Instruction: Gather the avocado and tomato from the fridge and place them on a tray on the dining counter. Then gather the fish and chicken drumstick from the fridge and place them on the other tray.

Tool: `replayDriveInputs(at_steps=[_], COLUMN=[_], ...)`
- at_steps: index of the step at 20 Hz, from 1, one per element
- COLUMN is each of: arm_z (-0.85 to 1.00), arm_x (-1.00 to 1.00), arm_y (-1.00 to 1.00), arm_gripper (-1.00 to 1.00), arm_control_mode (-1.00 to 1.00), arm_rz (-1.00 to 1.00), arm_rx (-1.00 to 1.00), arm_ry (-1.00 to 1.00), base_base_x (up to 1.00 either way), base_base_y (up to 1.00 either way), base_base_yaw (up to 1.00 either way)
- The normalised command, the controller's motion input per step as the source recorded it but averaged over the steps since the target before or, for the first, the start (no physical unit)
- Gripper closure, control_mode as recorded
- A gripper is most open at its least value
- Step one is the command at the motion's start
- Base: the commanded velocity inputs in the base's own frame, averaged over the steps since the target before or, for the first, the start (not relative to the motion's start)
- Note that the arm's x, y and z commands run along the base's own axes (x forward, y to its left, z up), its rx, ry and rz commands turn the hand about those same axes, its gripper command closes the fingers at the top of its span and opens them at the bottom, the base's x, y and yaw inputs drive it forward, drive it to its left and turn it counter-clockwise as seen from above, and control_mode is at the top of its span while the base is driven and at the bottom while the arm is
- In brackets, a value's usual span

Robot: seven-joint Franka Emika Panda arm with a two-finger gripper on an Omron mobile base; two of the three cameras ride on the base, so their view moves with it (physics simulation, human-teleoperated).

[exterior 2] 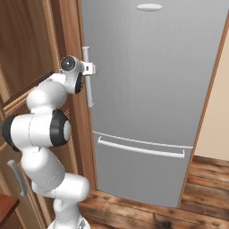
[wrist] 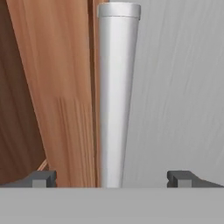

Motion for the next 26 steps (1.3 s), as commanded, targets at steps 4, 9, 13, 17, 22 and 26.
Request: replayDriveInputs(at_steps=[4, 9, 13, 17, 22, 26], arm_z=[-0.08, -0.14, -0.18, -0.11, -0.18, -0.12], arm_x=[0.36, 0.35, 0.51, 0.54, 0.75, 0.87], arm_y=[0.11, 0.29, 0.21, 0.10, 0.00, 0.00], arm_gripper=[-1.00, -1.00, -1.00, -1.00, -1.00, -1.00], arm_control_mode=[-1.00, -1.00, -1.00, -1.00, -1.00, -1.00], arm_rz=[-0.07, -0.07, -0.01, 0.00, 0.00, 0.00], arm_rx=[-0.01, -0.04, -0.02, 0.00, 0.00, 0.00], arm_ry=[0.00, 0.00, 0.00, 0.01, 0.04, 0.05], base_base_x=[0.00, 0.00, 0.00, 0.00, 0.00, 0.00], base_base_y=[0.00, 0.00, 0.00, 0.00, 0.00, 0.00], base_base_yaw=[0.00, 0.00, 0.00, 0.00, 0.00, 0.00])
